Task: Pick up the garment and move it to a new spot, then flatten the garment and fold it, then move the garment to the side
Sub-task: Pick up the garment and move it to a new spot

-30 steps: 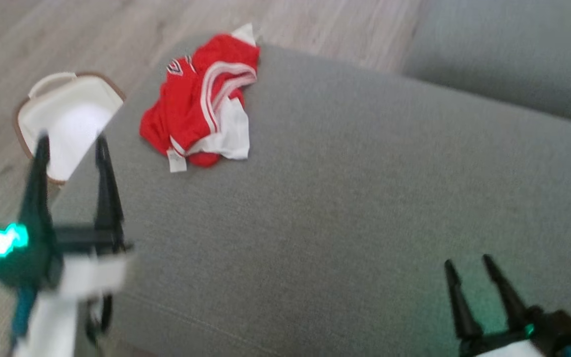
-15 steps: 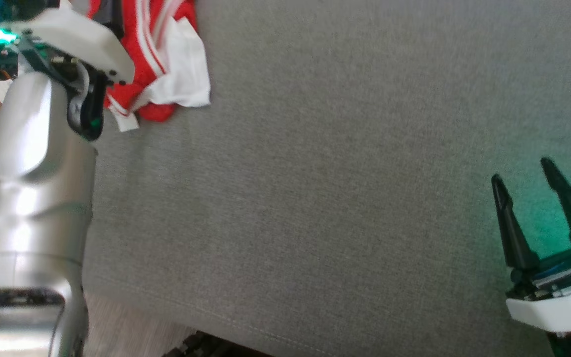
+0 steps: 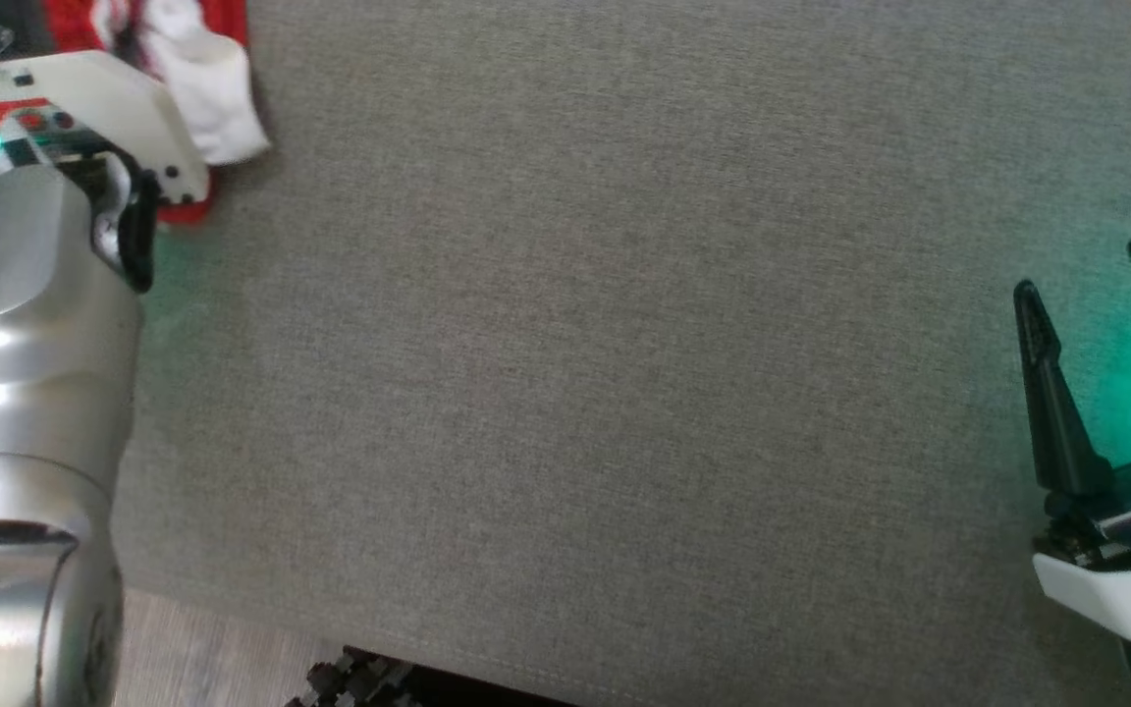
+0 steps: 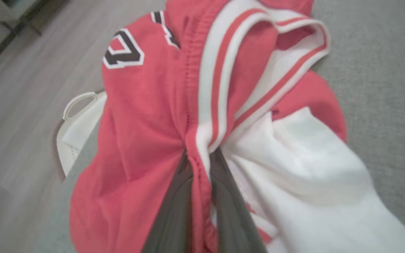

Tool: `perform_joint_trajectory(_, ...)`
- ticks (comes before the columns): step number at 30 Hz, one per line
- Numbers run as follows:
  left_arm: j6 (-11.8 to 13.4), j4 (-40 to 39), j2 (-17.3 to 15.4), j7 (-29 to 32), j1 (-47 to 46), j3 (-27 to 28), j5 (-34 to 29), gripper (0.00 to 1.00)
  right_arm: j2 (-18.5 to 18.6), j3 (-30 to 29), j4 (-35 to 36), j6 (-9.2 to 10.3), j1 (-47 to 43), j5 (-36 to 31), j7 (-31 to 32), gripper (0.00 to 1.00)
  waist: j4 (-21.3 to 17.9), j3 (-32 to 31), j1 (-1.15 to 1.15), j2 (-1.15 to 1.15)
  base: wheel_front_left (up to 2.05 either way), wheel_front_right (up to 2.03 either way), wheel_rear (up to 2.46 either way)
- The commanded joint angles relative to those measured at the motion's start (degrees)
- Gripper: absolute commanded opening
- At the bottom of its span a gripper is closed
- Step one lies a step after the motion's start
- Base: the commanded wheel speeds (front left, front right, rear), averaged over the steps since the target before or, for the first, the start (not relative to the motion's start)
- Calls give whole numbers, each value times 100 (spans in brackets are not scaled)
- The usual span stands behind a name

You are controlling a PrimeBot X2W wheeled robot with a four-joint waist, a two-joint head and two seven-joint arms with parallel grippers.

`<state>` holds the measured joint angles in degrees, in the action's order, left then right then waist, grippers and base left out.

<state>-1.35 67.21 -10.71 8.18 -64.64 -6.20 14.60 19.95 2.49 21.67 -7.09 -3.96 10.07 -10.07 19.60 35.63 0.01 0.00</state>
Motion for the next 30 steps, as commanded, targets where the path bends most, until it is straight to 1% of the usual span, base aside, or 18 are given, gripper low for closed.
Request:
perform_joint_trajectory(1,97,-65,-495,-215,13,56,-83,0,21,102,162,-40,6,-21,-31,100,-30,-26,-1,0,0,0,0)
perform_joint_trajectory(4,39,-190,-616,-833,-266,57,-93,0,-51,122,22,-40,58,-4,-130,100,-52,-170,-1,0,0,0,0)
perform_joint_trajectory(6,-72,-263,-724,-1158,-476,-4,-148,0,-121,186,-125,-40,115,18,-217,100,-93,-352,-1,0,0,0,0)
perform_joint_trajectory(10,-246,-459,-811,-1553,-854,-229,-319,0,-358,427,-503,-40,291,89,-383,100,-290,-881,-1,0,0,0,0)
perform_joint_trajectory(13,-356,-681,-910,-1729,-1067,-533,-574,0,-604,654,-831,-40,434,160,-459,100,-576,-1359,-1,0,0,0,0)
perform_joint_trajectory(16,-452,-940,-925,-1779,-1211,-822,-764,0,-875,831,-1097,-40,547,220,-486,100,-914,-1823,-1,0,0,0,0)
perform_joint_trajectory(17,-509,-1133,-858,-1775,-1244,-997,-823,0,-1058,889,-1149,-40,587,256,-489,100,-1142,-2119,-1,0,0,0,0)
perform_joint_trajectory(18,-534,-1229,-813,-1758,-1240,-1082,-829,0,-1146,902,-1166,-40,580,269,-490,100,-1258,-2263,-1,0,0,0,0)
perform_joint_trajectory(19,-534,-1229,-813,-1758,-1240,-1082,-829,0,-1146,902,-1166,-40,580,269,-490,100,-1258,-2263,-1,0,0,0,0)
perform_joint_trajectory(24,-602,-1815,-588,-1634,-1052,-1627,-830,0,-1467,815,-1196,-40,423,320,-491,100,-1831,-2863,-1,0,0,0,0)
perform_joint_trajectory(27,-610,-2221,-412,-1464,-781,-1957,-553,0,-1558,844,-1189,-40,316,324,-492,100,-2150,-3070,-1,0,0,0,0)
perform_joint_trajectory(30,-612,-2701,-284,-1217,-372,-2338,-31,0,-1608,874,-1173,-40,253,335,-492,100,-2459,-3182,-1,0,0,0,0)
